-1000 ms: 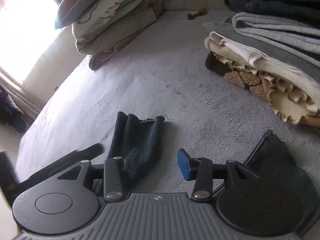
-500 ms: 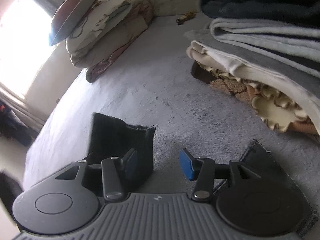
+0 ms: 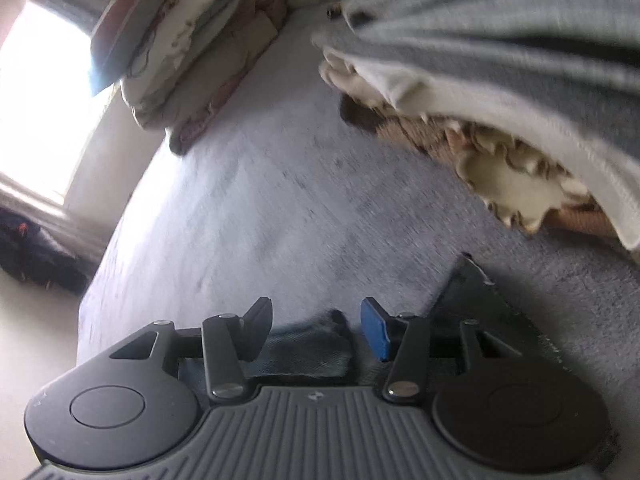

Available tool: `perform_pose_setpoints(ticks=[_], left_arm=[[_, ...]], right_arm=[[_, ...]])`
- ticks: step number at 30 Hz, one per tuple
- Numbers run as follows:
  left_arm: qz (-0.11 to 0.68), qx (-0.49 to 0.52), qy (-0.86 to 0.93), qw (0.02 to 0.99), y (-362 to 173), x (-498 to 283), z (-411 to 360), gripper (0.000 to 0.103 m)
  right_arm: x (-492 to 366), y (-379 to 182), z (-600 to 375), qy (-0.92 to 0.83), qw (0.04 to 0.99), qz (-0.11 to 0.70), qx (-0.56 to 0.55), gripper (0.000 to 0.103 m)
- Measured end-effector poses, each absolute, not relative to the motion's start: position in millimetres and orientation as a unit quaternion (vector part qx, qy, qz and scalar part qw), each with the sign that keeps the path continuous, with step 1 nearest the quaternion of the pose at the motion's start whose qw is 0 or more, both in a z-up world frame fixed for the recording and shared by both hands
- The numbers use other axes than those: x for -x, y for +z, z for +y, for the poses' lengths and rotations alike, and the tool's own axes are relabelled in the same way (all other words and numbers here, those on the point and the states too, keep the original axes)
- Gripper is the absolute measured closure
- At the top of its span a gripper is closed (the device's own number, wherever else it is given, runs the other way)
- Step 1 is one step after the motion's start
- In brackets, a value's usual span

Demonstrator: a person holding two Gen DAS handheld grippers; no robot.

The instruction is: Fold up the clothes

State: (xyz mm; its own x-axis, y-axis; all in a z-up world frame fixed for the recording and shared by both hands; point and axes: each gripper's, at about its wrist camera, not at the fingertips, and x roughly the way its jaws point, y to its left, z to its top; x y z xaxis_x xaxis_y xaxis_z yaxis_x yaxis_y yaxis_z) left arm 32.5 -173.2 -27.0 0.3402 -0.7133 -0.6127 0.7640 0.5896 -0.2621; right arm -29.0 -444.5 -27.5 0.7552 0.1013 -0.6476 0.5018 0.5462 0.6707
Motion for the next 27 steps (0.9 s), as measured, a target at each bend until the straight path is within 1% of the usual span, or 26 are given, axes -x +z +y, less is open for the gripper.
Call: perform_pose_setpoints(ticks=[2,3,4,5,6,8,12,14,15,17,18,19,20,24,27], left_arm=[[0.353,-0.03,-0.462,0.813,-25,-31,-169,0.074],[0.355,-0.027,-0.467,0.809,-23,-31,-168,0.07],[0.356,-0.025,-0.472,0.806,-21,-31,-166,0.064],[0.356,-0.023,-0.477,0.803,-18,-31,-164,0.058],[0.356,-0.024,-0.48,0.802,-15,-31,-161,0.056],[0.351,-0.034,-0.475,0.806,-11,-31,-154,0.046],[0.343,-0.048,-0.451,0.823,-2,-30,-127,0.045],[0.341,-0.036,-0.432,0.834,2,-34,-106,0.045],[0.34,-0.029,-0.423,0.84,4,-36,-97,0.045],[0.333,-0.019,-0.399,0.854,9,-40,-74,0.04],[0.33,-0.016,-0.383,0.863,10,-43,-61,0.04],[0.328,-0.013,-0.367,0.87,11,-45,-48,0.039],[0.329,-0.006,-0.35,0.877,11,-49,-35,0.039],[0.337,0.021,-0.273,0.901,7,-69,19,0.039],[0.338,0.04,-0.224,0.913,7,-85,57,0.039]], right_arm=[[28,-42,-449,-0.109,0.81,0.336,-0.468,0.05],[28,-49,-450,-0.104,0.808,0.337,-0.472,0.052],[28,-53,-451,-0.099,0.808,0.335,-0.475,0.052],[27,-54,-452,-0.094,0.81,0.329,-0.476,0.052],[27,-53,-451,-0.09,0.814,0.325,-0.473,0.052],[25,-47,-447,-0.087,0.829,0.316,-0.454,0.052],[13,-38,-427,-0.073,0.86,0.319,-0.392,0.052],[3,-37,-413,-0.072,0.872,0.336,-0.35,0.054],[-2,-37,-405,-0.072,0.877,0.345,-0.326,0.058],[-8,-36,-391,-0.088,0.889,0.356,-0.273,0.071],[-11,-35,-386,-0.099,0.894,0.359,-0.248,0.084],[-11,-33,-383,-0.107,0.898,0.359,-0.232,0.09],[-10,-31,-385,-0.11,0.9,0.352,-0.233,0.094],[-10,-15,-392,-0.137,0.904,0.327,-0.238,0.096],[-29,2,-383,-0.164,0.922,0.311,-0.164,0.097]])
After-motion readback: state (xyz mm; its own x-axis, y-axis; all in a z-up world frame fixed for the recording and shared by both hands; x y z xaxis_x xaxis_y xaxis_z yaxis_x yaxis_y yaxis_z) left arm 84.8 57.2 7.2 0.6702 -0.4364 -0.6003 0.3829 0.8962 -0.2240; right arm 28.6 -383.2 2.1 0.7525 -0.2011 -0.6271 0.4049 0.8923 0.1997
